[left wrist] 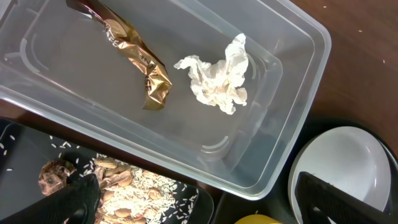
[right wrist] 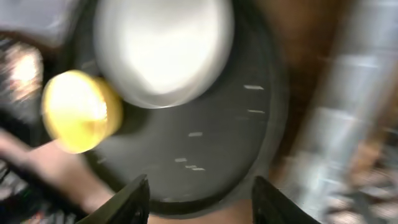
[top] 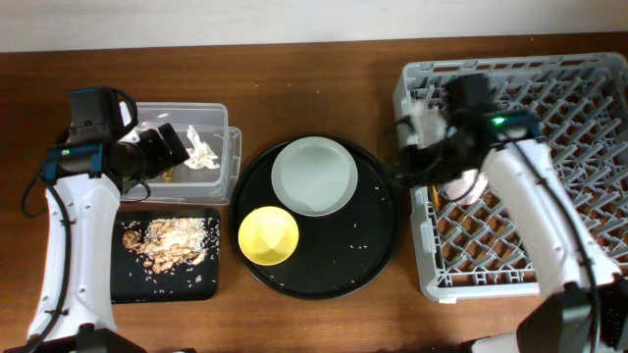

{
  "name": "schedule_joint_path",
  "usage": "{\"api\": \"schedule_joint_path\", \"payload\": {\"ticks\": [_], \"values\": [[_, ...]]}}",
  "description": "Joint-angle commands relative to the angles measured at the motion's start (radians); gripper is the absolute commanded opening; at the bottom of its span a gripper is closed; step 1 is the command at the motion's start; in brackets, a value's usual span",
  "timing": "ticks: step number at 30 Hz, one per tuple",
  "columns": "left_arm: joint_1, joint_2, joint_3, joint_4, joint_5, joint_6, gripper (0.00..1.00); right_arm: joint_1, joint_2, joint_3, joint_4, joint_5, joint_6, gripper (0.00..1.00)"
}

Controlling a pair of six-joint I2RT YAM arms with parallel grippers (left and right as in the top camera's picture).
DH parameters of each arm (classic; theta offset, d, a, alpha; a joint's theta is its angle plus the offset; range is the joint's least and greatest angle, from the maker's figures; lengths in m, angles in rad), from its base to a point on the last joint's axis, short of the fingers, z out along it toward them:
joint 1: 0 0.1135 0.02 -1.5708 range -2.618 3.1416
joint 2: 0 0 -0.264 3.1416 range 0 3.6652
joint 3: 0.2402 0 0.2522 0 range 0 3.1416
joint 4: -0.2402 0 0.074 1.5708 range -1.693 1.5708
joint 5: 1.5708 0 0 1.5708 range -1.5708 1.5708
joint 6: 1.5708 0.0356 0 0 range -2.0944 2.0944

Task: Sort waste into correct bins and load items into the dishwasher rack
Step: 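Carry the chopstick to the rack and release it, then reach the right gripper to the yellow bowl and grasp its rim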

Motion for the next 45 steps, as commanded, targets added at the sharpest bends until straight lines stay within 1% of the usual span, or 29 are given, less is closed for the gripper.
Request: {"api": "schedule_joint_path", "payload": {"ticks": [1,4,6,9,12,13,17,20,22,27,33,34,35,38,39,40,45], "values": [[0.002,-0.012,0.001,-0.002,-0.007,0.009,1.0,0.177,-0.013,0.015,0.004,-0.069,0.116,0.53],[0.002,-0.012,0.001,-0.002,-0.006,0.009,0.99,0.322,0.004,0.014,0.04,0.016,0.211,0.53],[0.002,-0.012,0.001,-0.001,-0.007,0.009,1.0,0.425,0.016,0.007,0.101,0.074,0.266,0.53],[0.002,-0.012,0.001,-0.002,-0.007,0.009,0.99,0.565,0.037,-0.003,0.201,0.163,0.267,0.54],[0.002,-0.012,0.001,-0.002,-0.006,0.009,0.99,0.716,0.095,-0.004,0.287,0.348,0.267,0.57],[0.002,-0.012,0.001,-0.001,-0.006,0.009,0.99,0.743,0.113,-0.004,0.304,0.384,0.266,0.57],[0.002,-0.012,0.001,-0.002,-0.007,0.009,1.0,0.83,0.209,-0.004,0.382,0.505,0.256,0.59],[0.002,-0.012,0.001,-0.002,-0.006,0.009,0.99,0.868,0.306,-0.004,0.438,0.506,0.256,0.59],[0.002,-0.012,0.001,-0.002,-0.006,0.009,0.99,0.873,0.348,-0.004,0.444,0.506,0.256,0.59],[0.003,-0.012,0.001,-0.002,-0.006,0.009,0.99,0.872,0.376,-0.004,0.444,0.506,0.256,0.57],[0.002,-0.012,0.001,-0.002,-0.006,0.009,1.0,0.872,0.376,-0.004,0.421,0.505,0.256,0.31],[0.002,-0.012,0.001,-0.001,-0.006,0.009,0.99,0.872,0.376,-0.005,0.419,0.505,0.256,0.28],[0.002,-0.012,0.001,-0.002,-0.006,0.009,1.0,0.872,0.376,-0.004,0.414,0.506,0.256,0.28],[0.002,-0.012,0.001,-0.001,-0.006,0.009,0.99,0.872,0.375,-0.003,0.414,0.506,0.256,0.18],[0.002,-0.012,0.001,-0.002,-0.007,0.009,0.99,0.872,0.375,0.002,0.413,0.506,0.256,0.08],[0.002,-0.012,0.001,-0.002,-0.007,0.009,1.0,0.872,0.372,0.012,0.409,0.505,0.256,0.04],[0.002,-0.012,0.001,-0.001,-0.006,0.009,1.0,0.872,0.311,0.099,0.332,0.507,0.255,0.04]]}}
